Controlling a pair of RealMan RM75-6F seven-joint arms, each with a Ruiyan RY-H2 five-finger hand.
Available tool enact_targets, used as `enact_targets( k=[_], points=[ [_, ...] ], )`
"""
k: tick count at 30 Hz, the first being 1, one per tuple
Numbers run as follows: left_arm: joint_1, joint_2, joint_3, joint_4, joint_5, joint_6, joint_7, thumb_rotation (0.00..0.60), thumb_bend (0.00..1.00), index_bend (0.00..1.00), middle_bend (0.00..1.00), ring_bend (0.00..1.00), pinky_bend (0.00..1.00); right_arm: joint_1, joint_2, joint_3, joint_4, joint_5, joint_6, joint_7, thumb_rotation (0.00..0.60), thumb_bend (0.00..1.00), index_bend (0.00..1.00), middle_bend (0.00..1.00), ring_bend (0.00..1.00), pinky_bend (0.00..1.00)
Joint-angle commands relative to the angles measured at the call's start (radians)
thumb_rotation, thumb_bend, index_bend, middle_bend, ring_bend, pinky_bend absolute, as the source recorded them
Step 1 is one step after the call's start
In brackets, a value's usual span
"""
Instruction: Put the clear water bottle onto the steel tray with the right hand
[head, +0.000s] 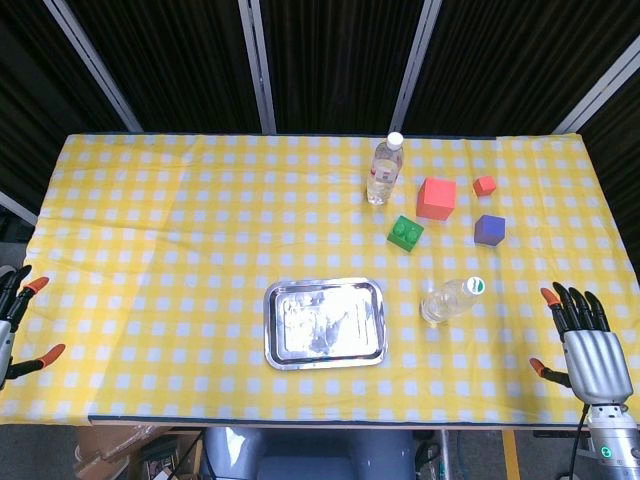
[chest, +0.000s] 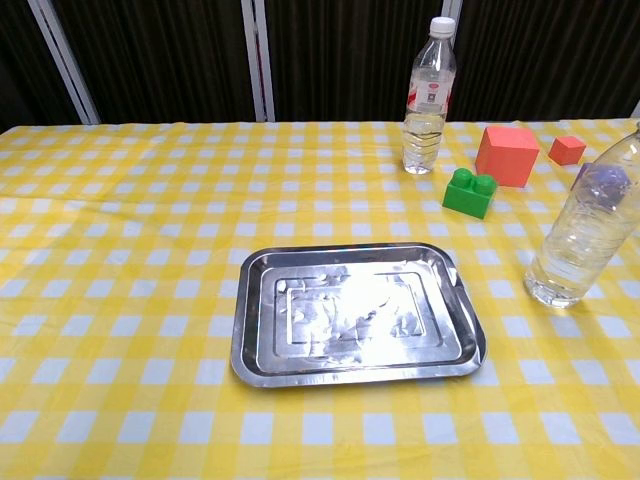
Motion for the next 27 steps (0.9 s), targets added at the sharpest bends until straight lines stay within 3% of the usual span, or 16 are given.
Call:
enact_targets(
  k=[1,15,22,27],
  points=[
    [0.002,0.001,0.001,0.005,0.001,0.003,-0.012,0.6,0.17,0.14,0.02,0.0,0.0,0.002,0.002,-0.005,0.0,-0.003,-0.011,0.02,0.6,0.11,0.07,0.05,0.0,0.0],
    [0.014,0.001,0.018,-0.009,0.047,0.035,0.013,0.6,0.17,0.14,0.02,0.0,0.0,0.016,0.001,-0.007,0.015,-0.004,-0.04,0.092,0.6,0.11,0.07,0.05,0.0,0.0],
    [0.009,0.0,0.015,-0.008,0.032,0.021,0.008,0.6,0.17,0.14,0.02,0.0,0.0,0.074,0.005,-0.008,0.047,0.03,-0.199,0.517,0.6,0.11,0.07,0.05,0.0,0.0],
    [0.006,-0.002,0.016,-0.007,0.036,0.017,0.01,0.6,0.17,0.14,0.02,0.0,0.0,0.16,0.037,0.007,0.072,0.095,-0.415,0.763,0.6,0.11,0.08,0.05,0.0,0.0]
  ],
)
